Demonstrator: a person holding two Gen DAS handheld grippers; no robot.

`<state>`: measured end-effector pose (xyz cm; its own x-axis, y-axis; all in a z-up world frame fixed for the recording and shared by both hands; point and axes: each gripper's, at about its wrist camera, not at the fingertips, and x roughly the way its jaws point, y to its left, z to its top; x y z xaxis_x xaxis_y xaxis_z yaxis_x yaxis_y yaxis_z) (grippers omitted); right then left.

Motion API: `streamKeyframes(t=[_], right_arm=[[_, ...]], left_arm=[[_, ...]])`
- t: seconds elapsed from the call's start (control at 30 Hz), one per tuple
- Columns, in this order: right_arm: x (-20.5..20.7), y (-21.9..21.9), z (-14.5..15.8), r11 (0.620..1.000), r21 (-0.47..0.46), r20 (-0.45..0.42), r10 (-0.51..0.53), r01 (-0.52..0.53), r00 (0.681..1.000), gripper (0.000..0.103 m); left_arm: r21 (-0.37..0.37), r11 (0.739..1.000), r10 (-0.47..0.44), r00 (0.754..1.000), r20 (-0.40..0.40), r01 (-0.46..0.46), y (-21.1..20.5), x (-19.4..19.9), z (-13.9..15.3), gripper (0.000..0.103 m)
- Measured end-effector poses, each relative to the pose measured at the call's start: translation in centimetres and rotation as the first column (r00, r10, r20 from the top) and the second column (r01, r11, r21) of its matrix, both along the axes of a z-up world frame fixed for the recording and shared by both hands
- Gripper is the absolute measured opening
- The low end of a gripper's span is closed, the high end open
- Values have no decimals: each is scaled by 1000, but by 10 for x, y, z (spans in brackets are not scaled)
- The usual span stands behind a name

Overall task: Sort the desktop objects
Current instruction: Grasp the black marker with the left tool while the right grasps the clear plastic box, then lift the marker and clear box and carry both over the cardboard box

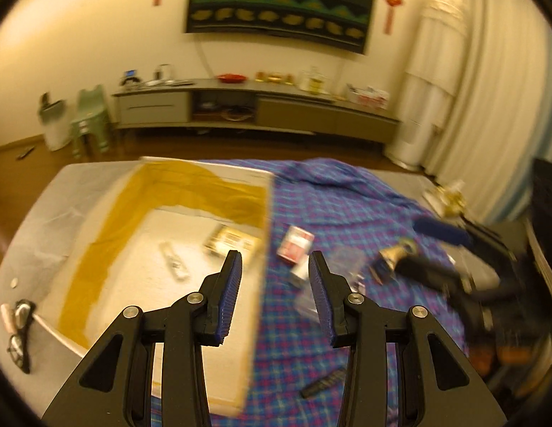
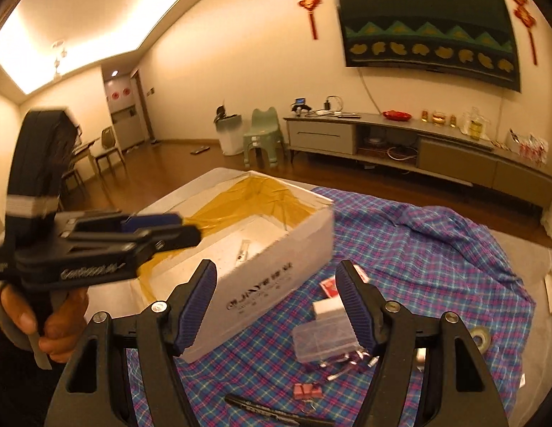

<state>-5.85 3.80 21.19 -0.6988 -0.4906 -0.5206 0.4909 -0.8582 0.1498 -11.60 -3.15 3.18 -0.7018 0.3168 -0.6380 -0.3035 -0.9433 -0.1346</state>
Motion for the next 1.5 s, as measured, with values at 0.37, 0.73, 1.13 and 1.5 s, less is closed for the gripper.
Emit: streamKeyframes(t=[0.37,0.73,1.13,1.5], right_arm=[[-39,103,-75,965,-65,340,-219,255,915,65],[-90,74,-161,913,-297,659,-16,280,752,64],[-134,37,-166,956,-185,615,-67,227,786,61],[-117,52,-143,951,-222,593,-44,216,804,31]], left_arm=[[-133,916,-359,920,155,380,89,35,-70,41],[-139,884,-388,868,311,446,103,36,-130,41],[-133,893,-363,862,355,431,103,27,-155,41],[-116,890,-381,860,341,440,103,41,-150,34]])
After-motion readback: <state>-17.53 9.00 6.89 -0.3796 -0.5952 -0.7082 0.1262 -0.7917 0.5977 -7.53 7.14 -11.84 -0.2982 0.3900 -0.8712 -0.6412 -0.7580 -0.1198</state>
